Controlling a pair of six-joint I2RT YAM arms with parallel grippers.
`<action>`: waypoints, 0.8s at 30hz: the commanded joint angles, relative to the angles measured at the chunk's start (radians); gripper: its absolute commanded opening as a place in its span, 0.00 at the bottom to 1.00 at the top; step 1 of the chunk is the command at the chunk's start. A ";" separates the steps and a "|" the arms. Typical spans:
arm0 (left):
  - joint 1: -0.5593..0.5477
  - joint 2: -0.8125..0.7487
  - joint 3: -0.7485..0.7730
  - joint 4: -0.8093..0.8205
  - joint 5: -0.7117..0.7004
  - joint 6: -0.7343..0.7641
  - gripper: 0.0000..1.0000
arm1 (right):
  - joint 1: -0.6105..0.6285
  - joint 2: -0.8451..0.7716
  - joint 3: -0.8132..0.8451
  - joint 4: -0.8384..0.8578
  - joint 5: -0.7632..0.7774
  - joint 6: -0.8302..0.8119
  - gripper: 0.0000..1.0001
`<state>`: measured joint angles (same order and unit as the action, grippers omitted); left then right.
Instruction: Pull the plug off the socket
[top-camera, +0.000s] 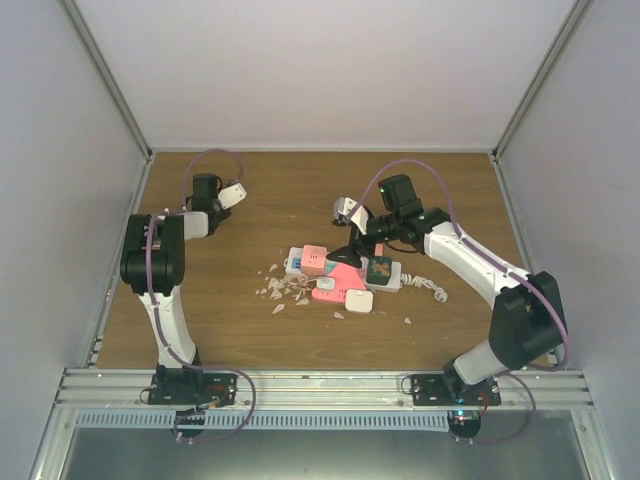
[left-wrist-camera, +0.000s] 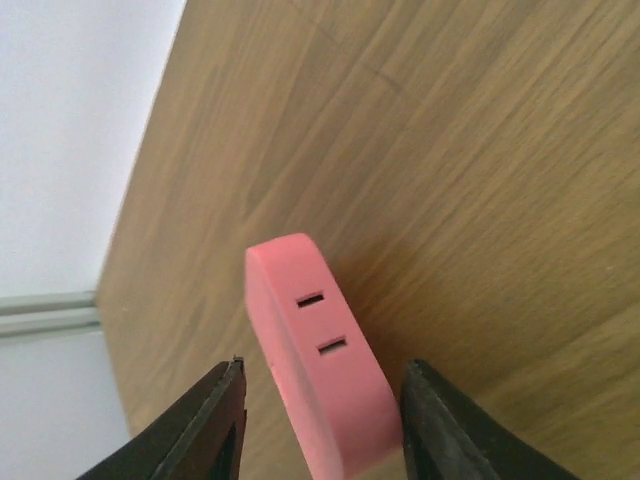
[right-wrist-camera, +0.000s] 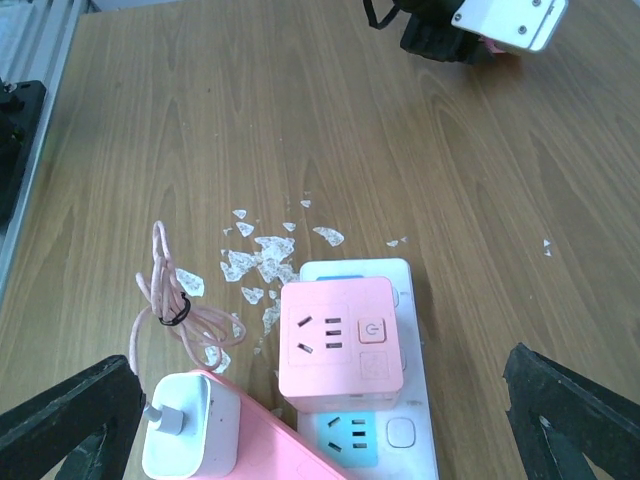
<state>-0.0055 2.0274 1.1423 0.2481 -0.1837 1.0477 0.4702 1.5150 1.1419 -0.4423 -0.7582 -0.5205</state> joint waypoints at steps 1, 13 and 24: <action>0.002 -0.045 0.040 -0.094 0.102 -0.085 0.48 | -0.006 0.011 0.007 -0.016 0.010 -0.017 1.00; 0.000 -0.281 0.066 -0.455 0.496 -0.170 0.77 | -0.012 0.004 -0.061 0.019 0.008 -0.094 1.00; -0.117 -0.533 0.032 -0.800 0.967 -0.076 0.77 | -0.014 -0.023 -0.152 0.020 0.049 -0.155 0.92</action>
<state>-0.0479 1.5745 1.1961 -0.4217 0.5610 0.9321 0.4652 1.5120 1.0073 -0.4400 -0.7437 -0.6552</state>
